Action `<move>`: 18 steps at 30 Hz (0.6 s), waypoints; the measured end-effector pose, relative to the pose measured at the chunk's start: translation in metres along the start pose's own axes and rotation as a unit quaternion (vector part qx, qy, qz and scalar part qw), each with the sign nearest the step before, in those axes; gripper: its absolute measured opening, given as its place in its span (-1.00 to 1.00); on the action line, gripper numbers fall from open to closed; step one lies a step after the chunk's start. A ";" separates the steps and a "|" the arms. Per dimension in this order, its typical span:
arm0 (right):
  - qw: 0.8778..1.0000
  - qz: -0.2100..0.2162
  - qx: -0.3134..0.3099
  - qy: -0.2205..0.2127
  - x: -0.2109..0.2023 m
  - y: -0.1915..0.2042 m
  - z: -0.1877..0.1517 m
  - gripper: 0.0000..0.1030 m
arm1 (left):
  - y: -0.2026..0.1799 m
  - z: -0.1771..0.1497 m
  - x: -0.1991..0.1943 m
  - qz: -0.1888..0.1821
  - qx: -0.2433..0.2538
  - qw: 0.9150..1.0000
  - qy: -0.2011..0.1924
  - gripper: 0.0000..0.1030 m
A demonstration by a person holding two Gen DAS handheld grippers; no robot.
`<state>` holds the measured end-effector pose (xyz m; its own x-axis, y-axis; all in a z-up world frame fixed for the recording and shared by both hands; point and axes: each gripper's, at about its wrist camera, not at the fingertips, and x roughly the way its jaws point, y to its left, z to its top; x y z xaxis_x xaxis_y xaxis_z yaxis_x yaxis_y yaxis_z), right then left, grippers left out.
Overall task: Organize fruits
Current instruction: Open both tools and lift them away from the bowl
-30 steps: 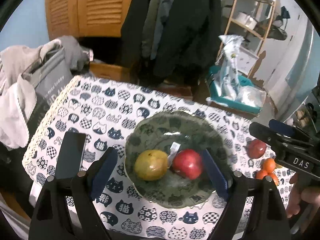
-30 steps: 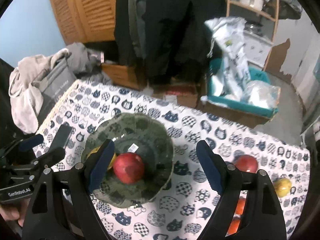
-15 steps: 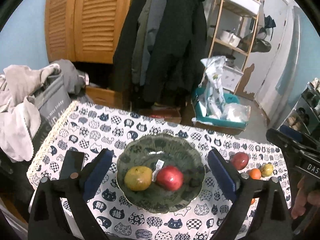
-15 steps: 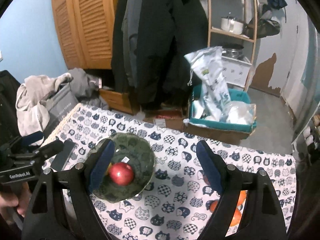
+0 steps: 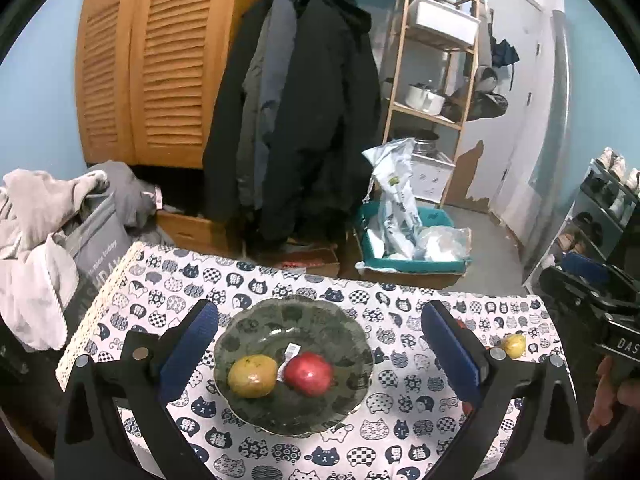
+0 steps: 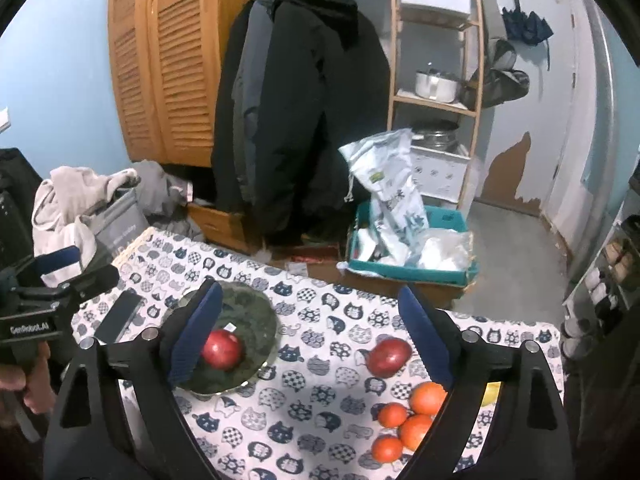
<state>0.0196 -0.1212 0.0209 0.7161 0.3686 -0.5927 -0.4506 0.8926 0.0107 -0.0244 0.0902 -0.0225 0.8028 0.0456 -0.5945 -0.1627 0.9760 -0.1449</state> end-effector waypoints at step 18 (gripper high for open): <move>0.998 -0.038 0.042 0.010 -0.022 -0.075 -0.034 0.74 | -0.053 0.000 0.014 -0.007 0.040 0.999 0.016 0.99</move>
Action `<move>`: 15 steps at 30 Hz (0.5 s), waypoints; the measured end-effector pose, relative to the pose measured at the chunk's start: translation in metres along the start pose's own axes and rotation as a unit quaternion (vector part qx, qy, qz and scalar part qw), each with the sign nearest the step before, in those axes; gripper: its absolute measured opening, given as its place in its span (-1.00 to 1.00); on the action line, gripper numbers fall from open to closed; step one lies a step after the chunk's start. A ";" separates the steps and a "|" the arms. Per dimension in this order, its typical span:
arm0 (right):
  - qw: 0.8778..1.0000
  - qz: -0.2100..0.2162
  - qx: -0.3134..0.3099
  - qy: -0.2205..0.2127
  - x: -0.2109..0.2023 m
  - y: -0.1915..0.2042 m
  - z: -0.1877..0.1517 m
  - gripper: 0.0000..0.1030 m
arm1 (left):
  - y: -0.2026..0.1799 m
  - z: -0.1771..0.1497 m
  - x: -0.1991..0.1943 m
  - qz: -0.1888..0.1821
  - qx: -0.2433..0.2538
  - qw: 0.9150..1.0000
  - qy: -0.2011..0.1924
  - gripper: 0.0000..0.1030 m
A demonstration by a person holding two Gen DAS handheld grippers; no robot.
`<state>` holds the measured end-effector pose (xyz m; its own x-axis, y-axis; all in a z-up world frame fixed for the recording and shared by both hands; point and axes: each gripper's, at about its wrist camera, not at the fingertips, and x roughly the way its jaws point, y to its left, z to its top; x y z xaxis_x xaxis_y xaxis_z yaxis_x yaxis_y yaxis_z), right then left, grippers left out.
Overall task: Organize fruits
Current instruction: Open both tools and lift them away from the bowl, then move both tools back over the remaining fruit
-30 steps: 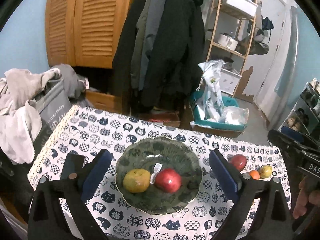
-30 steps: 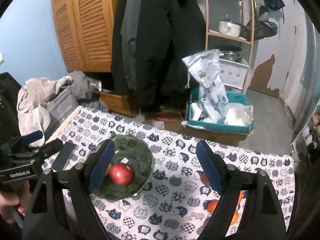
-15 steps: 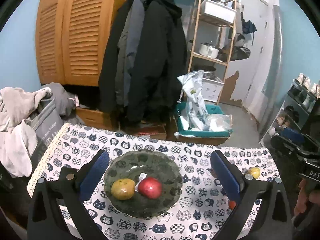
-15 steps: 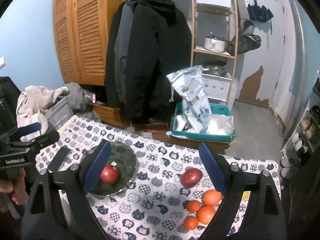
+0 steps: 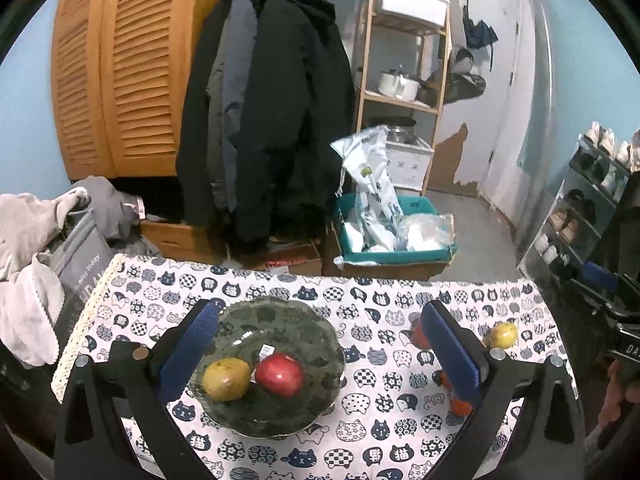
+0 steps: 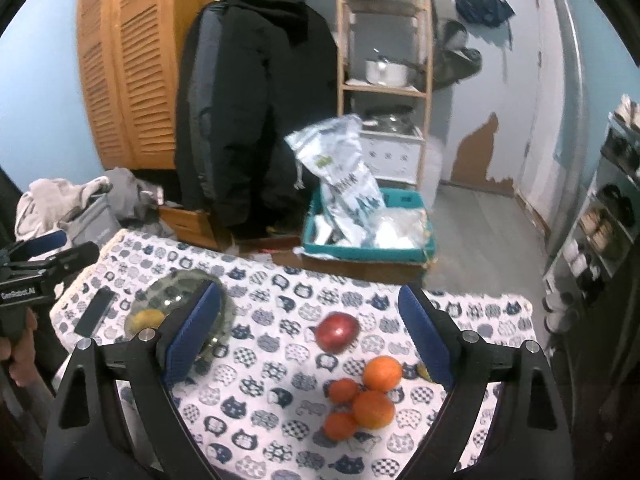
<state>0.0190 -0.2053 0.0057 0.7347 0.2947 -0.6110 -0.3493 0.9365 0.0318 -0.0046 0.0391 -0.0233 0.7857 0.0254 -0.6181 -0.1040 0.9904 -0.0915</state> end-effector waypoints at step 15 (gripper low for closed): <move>0.996 -0.025 0.051 0.063 0.028 -0.054 -0.033 0.74 | -0.060 -0.021 0.057 -0.014 0.054 0.996 0.071 0.99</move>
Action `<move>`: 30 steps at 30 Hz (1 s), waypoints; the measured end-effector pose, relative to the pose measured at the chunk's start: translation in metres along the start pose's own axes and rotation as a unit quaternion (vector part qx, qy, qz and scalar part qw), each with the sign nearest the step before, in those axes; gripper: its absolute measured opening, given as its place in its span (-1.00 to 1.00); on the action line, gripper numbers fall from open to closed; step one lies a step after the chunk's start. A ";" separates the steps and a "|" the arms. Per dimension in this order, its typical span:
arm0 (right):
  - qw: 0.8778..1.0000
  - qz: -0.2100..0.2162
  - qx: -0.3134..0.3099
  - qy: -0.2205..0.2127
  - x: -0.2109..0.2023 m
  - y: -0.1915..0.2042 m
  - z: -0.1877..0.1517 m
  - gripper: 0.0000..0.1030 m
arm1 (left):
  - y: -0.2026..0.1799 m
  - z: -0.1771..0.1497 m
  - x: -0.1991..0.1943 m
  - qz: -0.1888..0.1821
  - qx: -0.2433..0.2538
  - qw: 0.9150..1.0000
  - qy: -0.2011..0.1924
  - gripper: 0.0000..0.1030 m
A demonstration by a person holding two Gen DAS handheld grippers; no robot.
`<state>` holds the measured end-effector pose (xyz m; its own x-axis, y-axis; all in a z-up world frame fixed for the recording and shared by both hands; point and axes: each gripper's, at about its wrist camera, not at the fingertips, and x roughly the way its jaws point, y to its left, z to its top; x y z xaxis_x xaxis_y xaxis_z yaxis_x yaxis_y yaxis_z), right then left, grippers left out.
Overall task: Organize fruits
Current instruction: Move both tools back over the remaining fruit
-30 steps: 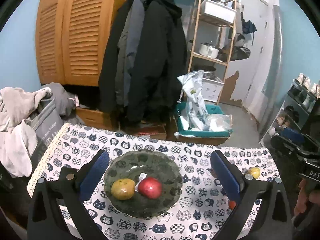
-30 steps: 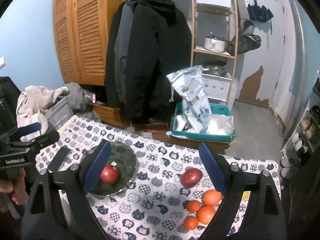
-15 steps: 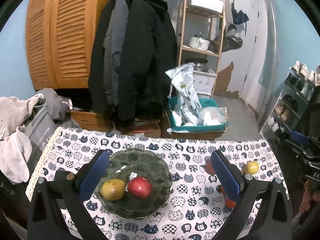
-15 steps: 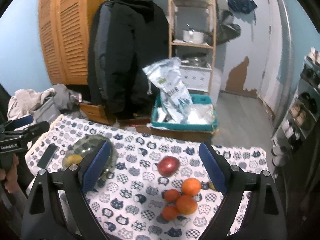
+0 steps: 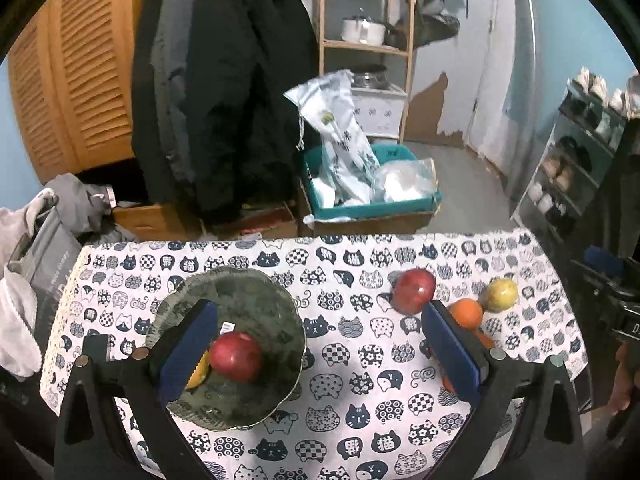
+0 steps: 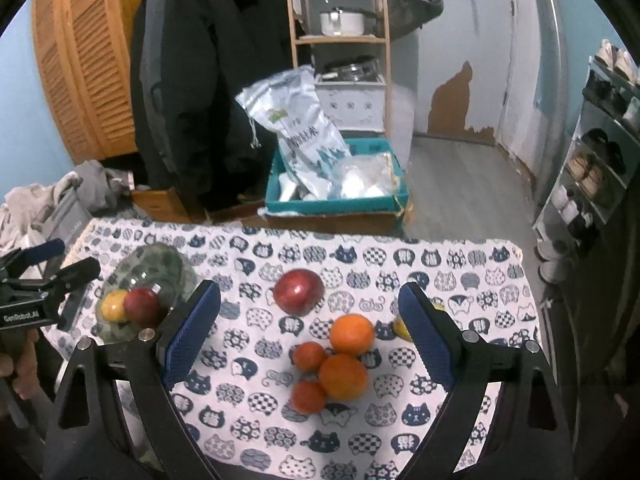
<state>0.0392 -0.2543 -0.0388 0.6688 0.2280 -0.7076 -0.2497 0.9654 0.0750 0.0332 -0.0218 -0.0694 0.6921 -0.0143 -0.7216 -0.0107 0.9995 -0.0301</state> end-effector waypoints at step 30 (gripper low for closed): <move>0.980 -0.018 0.026 0.195 0.131 -0.041 -0.081 0.74 | -0.047 -0.046 0.126 0.007 0.052 0.989 0.137 0.98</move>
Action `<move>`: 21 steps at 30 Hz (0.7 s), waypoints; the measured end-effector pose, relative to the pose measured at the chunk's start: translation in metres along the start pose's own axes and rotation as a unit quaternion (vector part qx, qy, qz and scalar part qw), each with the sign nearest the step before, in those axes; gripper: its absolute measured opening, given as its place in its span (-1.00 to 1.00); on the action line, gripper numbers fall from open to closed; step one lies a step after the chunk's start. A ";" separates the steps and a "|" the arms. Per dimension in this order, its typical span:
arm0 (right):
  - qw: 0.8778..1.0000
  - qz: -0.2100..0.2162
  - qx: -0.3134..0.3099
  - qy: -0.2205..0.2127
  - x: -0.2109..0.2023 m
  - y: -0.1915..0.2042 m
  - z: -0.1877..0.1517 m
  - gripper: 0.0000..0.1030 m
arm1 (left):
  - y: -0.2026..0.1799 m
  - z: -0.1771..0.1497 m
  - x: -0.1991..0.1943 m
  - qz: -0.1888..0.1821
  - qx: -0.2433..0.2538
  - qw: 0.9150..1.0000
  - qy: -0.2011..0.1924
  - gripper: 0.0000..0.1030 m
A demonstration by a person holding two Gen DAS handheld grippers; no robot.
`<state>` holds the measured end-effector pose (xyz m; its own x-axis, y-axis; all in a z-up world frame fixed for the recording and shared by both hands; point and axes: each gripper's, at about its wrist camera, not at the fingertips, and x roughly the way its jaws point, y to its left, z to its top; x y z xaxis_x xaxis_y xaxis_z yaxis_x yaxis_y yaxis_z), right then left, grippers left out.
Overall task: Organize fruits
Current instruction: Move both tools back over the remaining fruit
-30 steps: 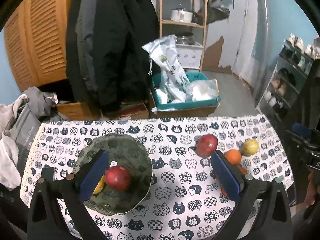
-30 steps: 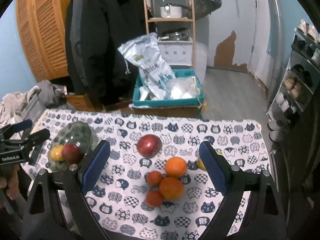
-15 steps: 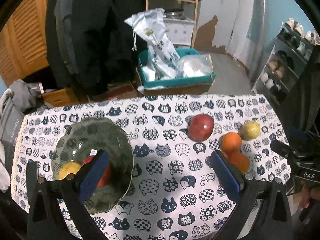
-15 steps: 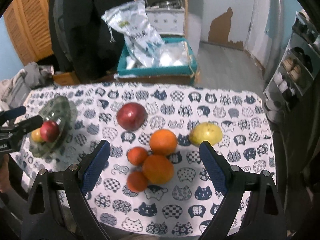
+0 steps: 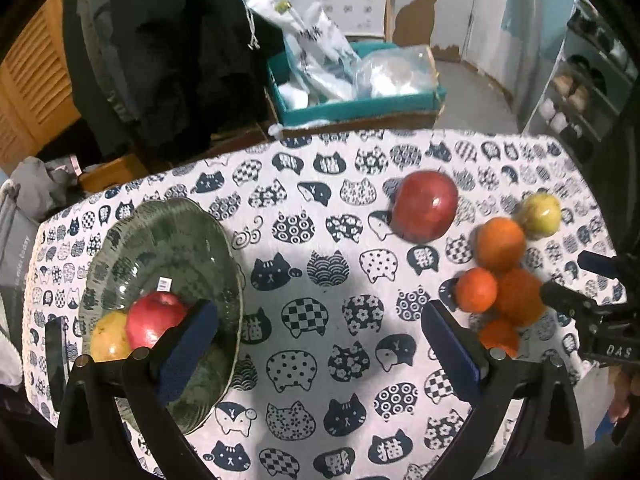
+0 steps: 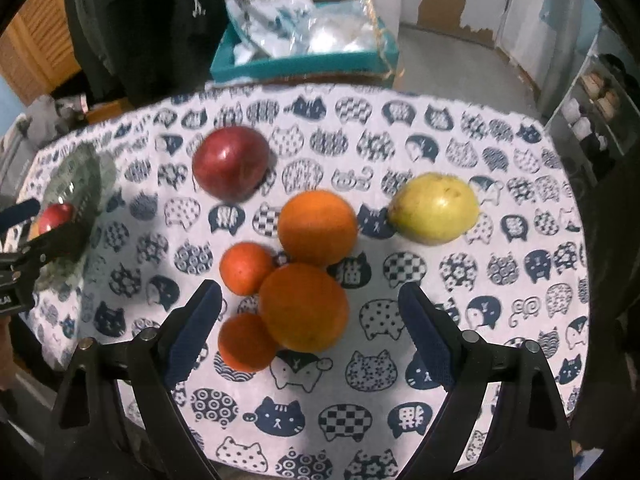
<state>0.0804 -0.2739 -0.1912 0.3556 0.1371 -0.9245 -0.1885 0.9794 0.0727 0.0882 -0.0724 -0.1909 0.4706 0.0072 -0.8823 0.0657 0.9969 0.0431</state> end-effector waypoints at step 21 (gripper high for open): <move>0.997 0.036 0.034 0.065 0.064 -0.013 -0.007 0.46 | -0.007 -0.008 0.038 -0.020 -0.006 0.999 0.037 0.98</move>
<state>0.0991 -0.2786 -0.2540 0.2214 0.1915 -0.9562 -0.1448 0.9761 0.1620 0.0984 -0.0789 -0.2281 0.4017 -0.0270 -0.9154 0.0728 0.9973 0.0026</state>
